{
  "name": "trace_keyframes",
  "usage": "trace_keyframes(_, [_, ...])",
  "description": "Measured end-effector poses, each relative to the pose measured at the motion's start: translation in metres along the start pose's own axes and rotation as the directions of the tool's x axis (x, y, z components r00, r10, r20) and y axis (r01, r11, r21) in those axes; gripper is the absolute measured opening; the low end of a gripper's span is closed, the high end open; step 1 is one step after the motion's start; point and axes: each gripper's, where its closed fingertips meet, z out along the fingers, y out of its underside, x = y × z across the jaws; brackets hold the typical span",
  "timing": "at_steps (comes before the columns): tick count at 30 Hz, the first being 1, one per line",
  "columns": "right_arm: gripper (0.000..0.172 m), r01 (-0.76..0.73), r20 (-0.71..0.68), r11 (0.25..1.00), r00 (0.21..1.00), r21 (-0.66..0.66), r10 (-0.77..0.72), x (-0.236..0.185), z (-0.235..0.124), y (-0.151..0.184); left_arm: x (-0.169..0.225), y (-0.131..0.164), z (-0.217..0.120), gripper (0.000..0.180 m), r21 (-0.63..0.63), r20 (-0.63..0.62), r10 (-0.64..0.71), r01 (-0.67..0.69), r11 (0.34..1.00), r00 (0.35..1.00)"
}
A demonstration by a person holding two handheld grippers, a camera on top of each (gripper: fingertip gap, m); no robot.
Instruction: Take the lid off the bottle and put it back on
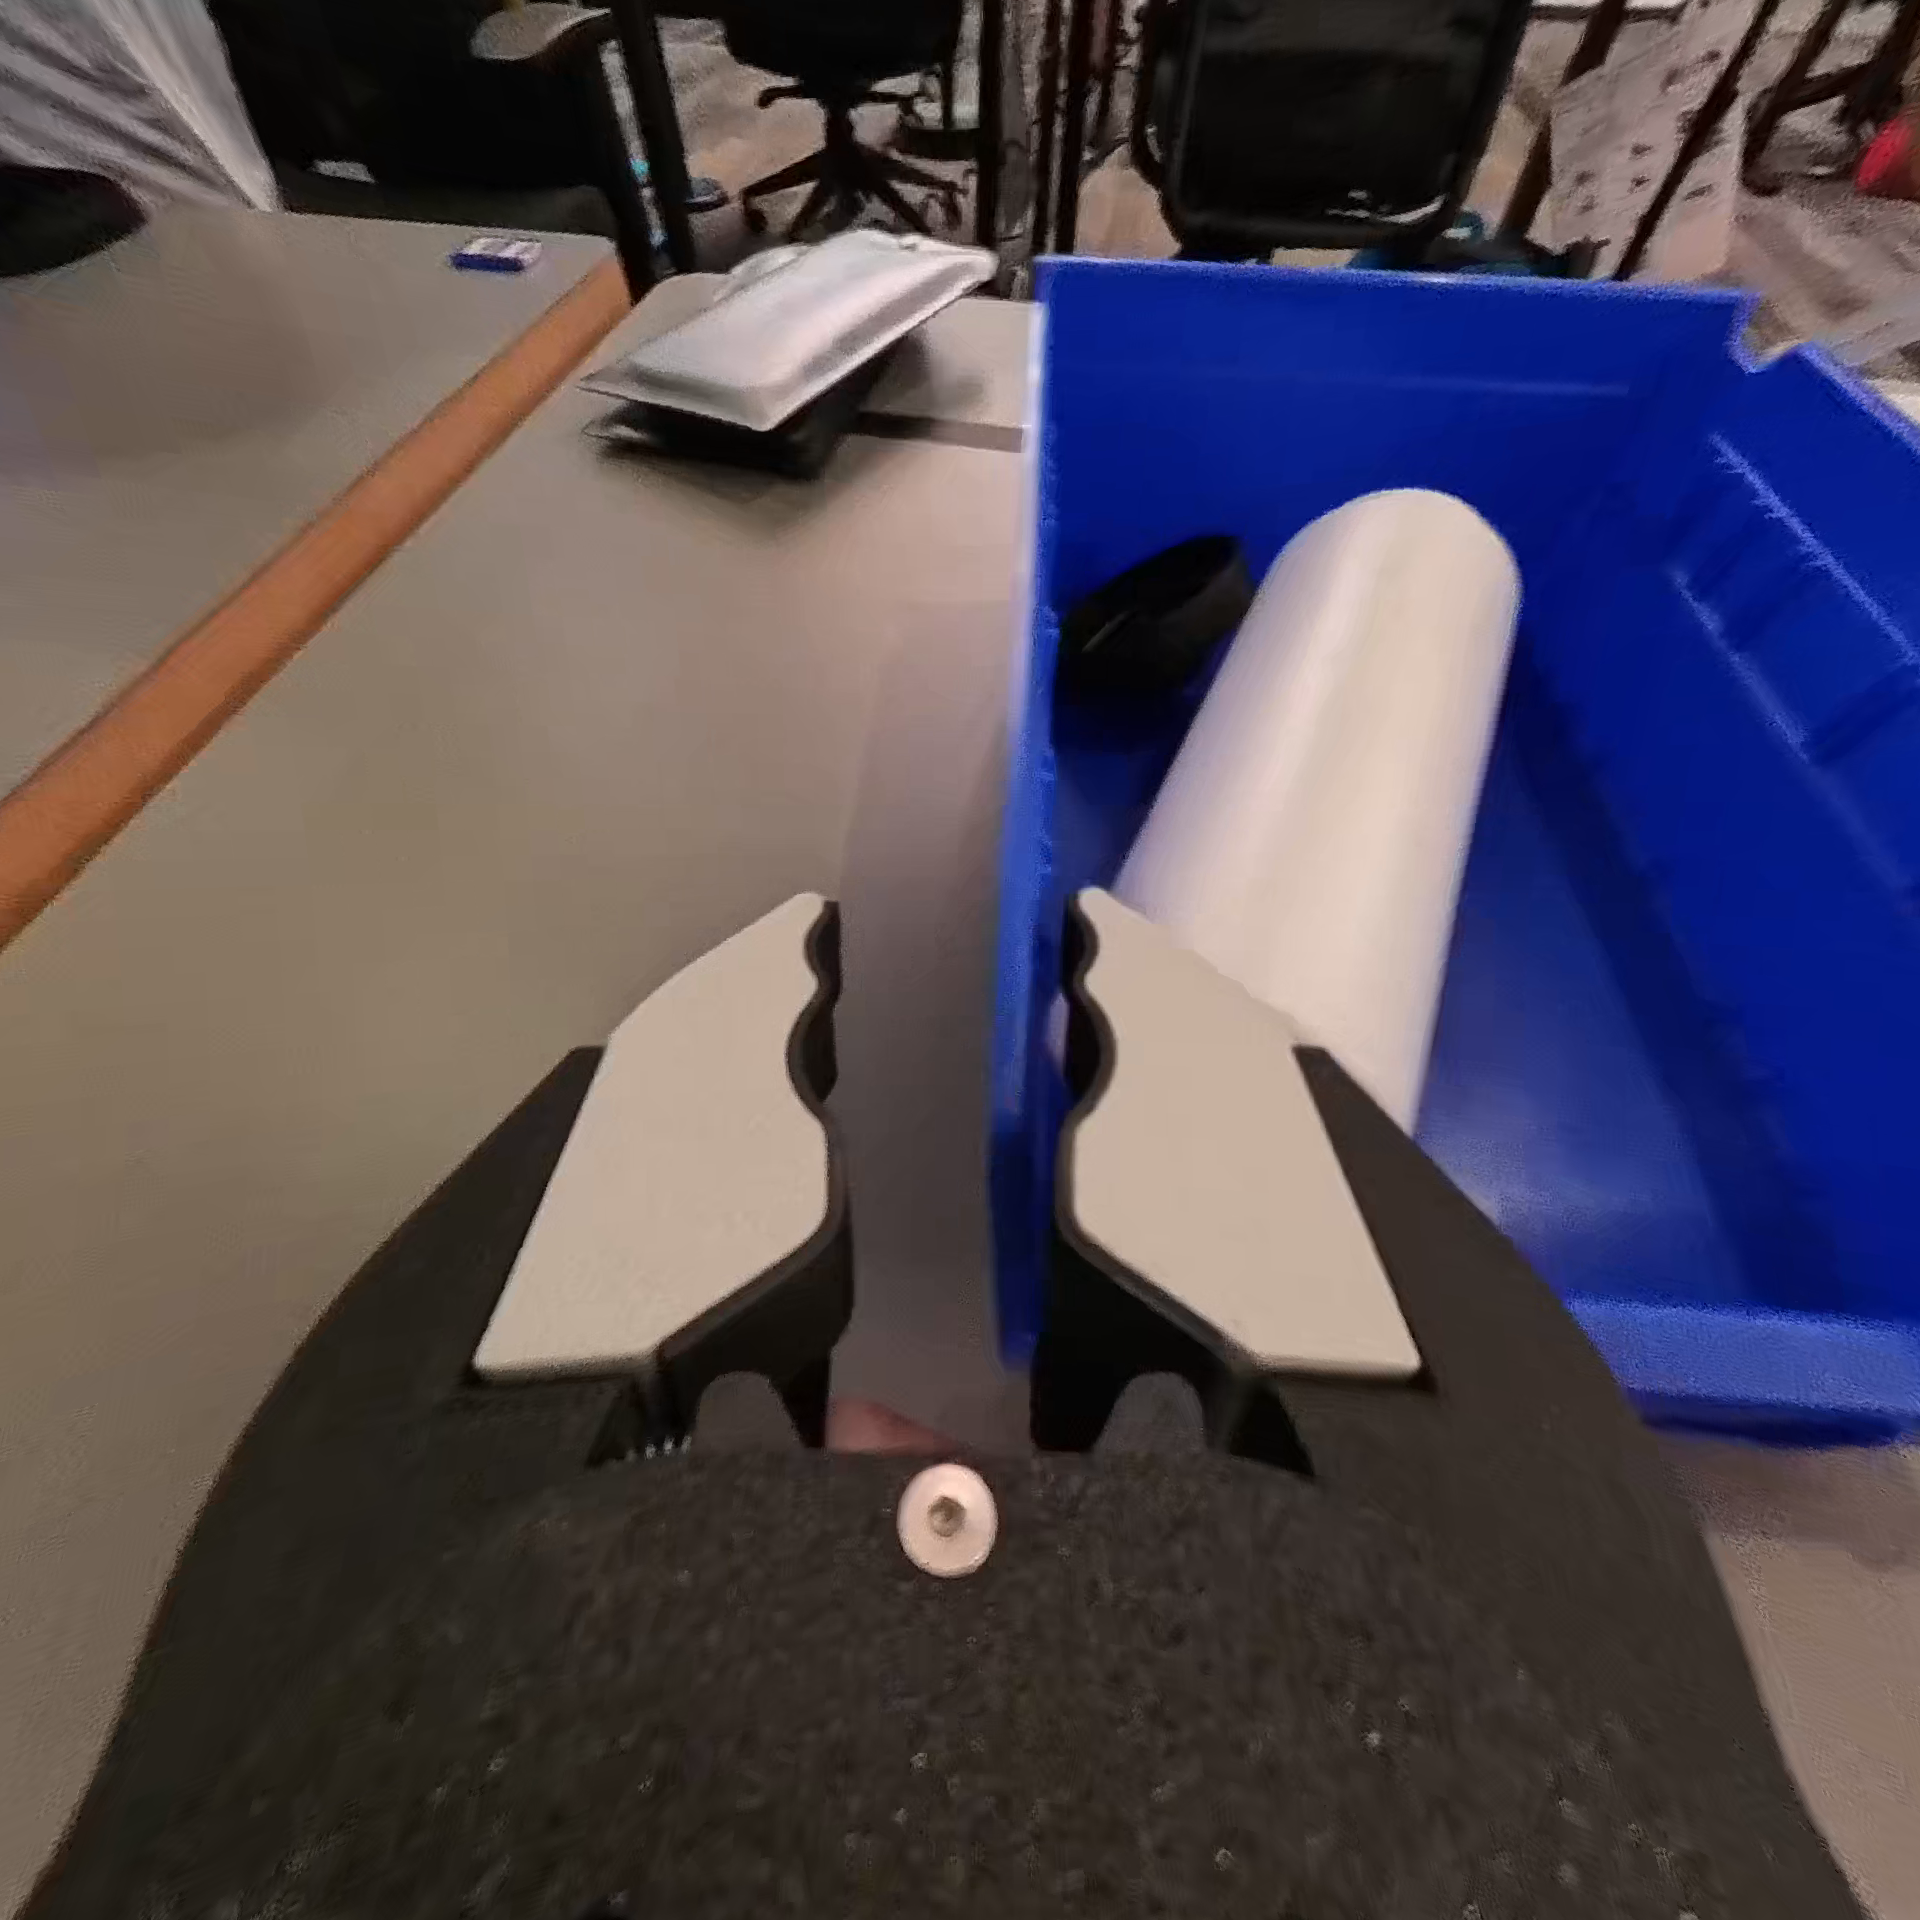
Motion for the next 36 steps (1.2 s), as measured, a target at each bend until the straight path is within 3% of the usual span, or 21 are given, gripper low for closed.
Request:
trace_keyframes(2, [0.05,-0.027,-0.015,0.998,0.999,0.052,0.028,0.02,-0.031,0.013,-0.003,-0.001,0.0,0.046,-0.017,0.007,-0.006,0.006,1.0,1.0])
trace_keyframes(6, [0.057,0.013,-0.198,0.994,0.98,0.111,0.01,0.071,-0.079,0.038,-0.002,-0.009,-0.01,0.045,-0.002,0.025,-0.034,0.034,0.999,0.999])
trace_keyframes(10, [0.053,0.001,-0.274,0.987,0.961,0.164,0.045,0.099,-0.105,0.041,-0.016,-0.015,-0.01,0.052,-0.015,0.105,0.056,-0.054,0.998,0.993])
trace_keyframes(15, [0.052,-0.046,-0.261,0.983,0.961,0.179,0.093,0.105,-0.105,0.045,-0.02,-0.014,-0.008,0.05,-0.027,0.12,0.054,-0.051,0.998,0.991])
trace_keyframes(20, [0.053,-0.158,-0.195,0.97,0.962,0.182,0.193,0.102,-0.099,0.049,-0.033,-0.018,-0.008,0.063,-0.044,0.199,0.133,-0.126,0.991,0.971])
trace_keyframes(22, [0.053,-0.15,-0.18,0.976,0.968,0.158,0.177,0.101,-0.096,0.054,-0.038,-0.018,-0.007,0.069,-0.054,0.211,0.14,-0.131,0.99,0.967])
trace_keyframes(23, [0.053,-0.133,-0.185,0.982,0.97,0.134,0.157,0.104,-0.095,0.058,-0.036,-0.017,-0.008,0.064,-0.065,0.196,0.13,-0.12,0.991,0.972])
trace_keyframes(27, [0.055,-0.199,-0.184,0.974,0.959,0.107,0.216,0.115,-0.096,0.064,-0.009,-0.019,-0.043,0.058,-0.064,0.171,0.045,-0.034,0.997,0.984])
trace_keyframes(29, [0.059,-0.233,-0.17,0.964,0.953,0.124,0.252,0.117,-0.099,0.061,0.038,-0.02,-0.07,0.061,-0.036,0.054,0.009,-0.007,0.999,0.999])
trace_keyframes(31, [0.065,-0.226,-0.156,0.969,0.958,0.104,0.24,0.116,-0.1,0.063,0.118,-0.005,-0.096,0.062,-0.042,-0.227,0.003,-0.013,0.999,0.974])
trace_keyframes(34, [0.066,-0.186,-0.18,0.98,0.964,0.074,0.197,0.12,-0.101,0.068,0.228,0.033,-0.137,0.064,-0.077,-0.596,-0.032,-0.017,0.997,0.802])
trace_keyframes(36, [0.065,-0.162,-0.19,0.985,0.967,0.053,0.17,0.121,-0.099,0.07,0.265,0.058,-0.15,0.063,-0.038,-0.689,0.021,-0.065,0.997,0.725])
